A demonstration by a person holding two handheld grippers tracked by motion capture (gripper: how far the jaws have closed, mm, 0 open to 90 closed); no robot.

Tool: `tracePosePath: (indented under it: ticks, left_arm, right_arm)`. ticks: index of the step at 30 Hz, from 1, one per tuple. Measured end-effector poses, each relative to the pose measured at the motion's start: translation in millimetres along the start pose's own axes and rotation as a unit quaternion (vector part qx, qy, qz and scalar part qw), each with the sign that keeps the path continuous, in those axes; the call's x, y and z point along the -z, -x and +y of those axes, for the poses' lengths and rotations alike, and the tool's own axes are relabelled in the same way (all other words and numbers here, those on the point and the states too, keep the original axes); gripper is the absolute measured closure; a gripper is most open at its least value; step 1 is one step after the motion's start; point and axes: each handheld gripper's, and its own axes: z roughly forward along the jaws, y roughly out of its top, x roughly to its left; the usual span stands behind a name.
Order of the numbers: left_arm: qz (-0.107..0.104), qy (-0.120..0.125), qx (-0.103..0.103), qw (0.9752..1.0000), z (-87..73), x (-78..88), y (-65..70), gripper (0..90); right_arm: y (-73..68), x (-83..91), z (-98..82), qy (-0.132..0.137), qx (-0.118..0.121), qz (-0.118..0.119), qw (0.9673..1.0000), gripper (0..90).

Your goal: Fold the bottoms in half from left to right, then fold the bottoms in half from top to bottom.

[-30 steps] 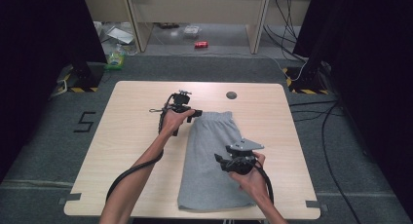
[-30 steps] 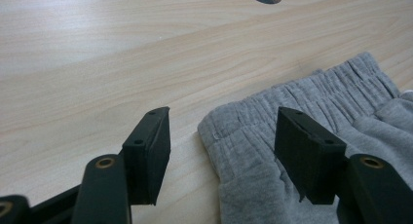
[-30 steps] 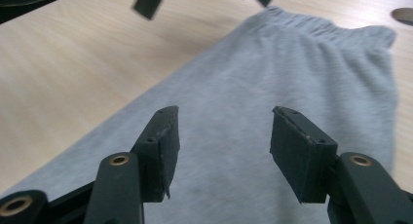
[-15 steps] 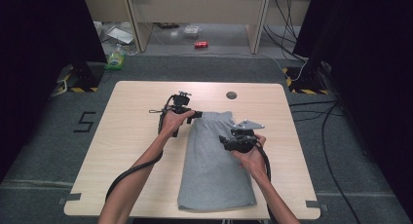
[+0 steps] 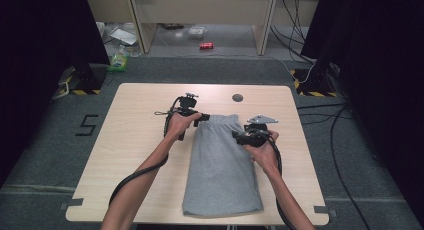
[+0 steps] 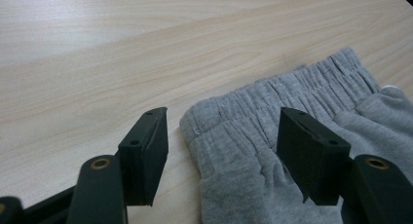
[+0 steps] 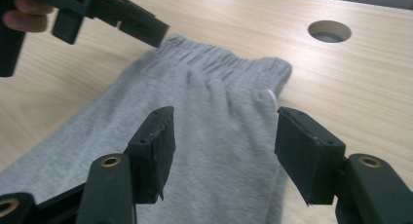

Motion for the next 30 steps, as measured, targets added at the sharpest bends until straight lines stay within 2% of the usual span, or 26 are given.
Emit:
tracePosePath:
  ticks: [13, 23, 30]
  left_arm:
    - [0.001, -0.002, 0.005, 1.0, -3.2, -0.8, -2.6, 33.6]
    - [0.011, -0.003, -0.001, 0.9999, -3.2, -8.3, -0.5, 35.0]
    - [0.018, -0.004, -0.005, 0.9998, -5.8, -13.9, 0.6, 38.0]
  right_arm:
    - [21.4, -5.8, 4.4, 0.0, -0.022, -0.009, 0.9997, 39.4]
    - [32.8, -20.7, 8.7, -0.011, -0.031, -0.016, 0.9993, 40.2]
    - [36.5, -37.4, 10.9, -0.029, -0.037, -0.019, 0.9987, 41.7]
